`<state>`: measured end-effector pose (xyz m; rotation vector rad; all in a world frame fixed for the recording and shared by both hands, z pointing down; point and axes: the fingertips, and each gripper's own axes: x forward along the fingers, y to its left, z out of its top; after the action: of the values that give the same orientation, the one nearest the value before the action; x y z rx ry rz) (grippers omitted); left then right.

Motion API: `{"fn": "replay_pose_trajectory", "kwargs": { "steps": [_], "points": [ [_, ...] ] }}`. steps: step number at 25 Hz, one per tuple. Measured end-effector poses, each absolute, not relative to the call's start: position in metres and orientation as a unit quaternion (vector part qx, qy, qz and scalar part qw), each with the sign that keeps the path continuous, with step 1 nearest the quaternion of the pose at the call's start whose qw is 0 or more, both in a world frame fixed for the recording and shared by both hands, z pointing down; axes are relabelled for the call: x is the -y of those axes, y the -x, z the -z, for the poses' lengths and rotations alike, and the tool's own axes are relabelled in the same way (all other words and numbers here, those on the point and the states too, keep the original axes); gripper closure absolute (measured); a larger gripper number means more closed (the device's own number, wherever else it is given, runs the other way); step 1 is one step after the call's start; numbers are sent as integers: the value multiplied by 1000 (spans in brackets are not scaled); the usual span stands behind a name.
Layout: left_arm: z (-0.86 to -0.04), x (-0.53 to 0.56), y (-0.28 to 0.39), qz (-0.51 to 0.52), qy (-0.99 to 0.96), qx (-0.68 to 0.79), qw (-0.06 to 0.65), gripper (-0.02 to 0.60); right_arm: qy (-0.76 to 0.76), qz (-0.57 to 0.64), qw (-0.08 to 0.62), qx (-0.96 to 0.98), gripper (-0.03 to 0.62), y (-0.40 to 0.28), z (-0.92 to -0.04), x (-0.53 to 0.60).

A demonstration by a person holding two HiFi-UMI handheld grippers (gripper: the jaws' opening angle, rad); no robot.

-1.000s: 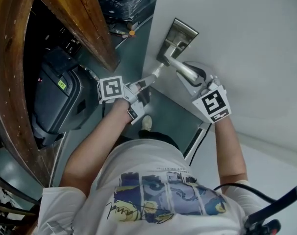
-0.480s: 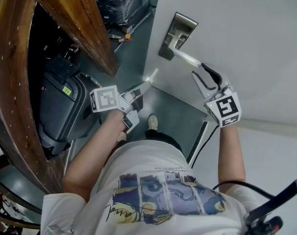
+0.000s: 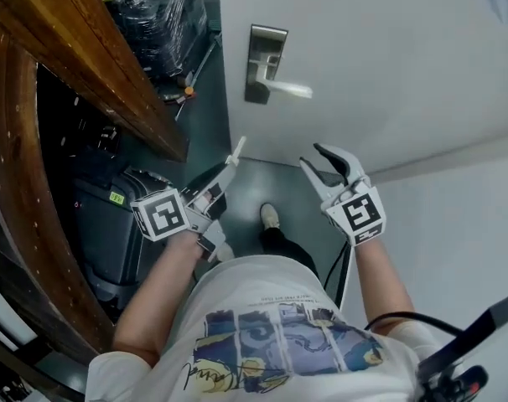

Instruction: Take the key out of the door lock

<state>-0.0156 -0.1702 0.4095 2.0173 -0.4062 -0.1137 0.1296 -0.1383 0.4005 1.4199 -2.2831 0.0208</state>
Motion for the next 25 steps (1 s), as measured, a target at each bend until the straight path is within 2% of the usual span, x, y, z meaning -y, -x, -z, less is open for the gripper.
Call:
{"fn": "replay_pose_trajectory", "kwargs": {
  "steps": [5,13,17,25],
  "points": [
    [-400,152,31,14,-864,154,478,558,-544,-31,211,811,464,-107,-405,103],
    [-396,131,56,-2,-877,142,459,557,-539,-50,216,812,465,-59,-412,61],
    [-396,112,55,6,-867,121,483,557,-534,-51,218,815,465,-43,-414,44],
    [-399,91,56,-4,-868,111,484,557,-535,-53,216,815,469,-29,-411,24]
  ]
}}
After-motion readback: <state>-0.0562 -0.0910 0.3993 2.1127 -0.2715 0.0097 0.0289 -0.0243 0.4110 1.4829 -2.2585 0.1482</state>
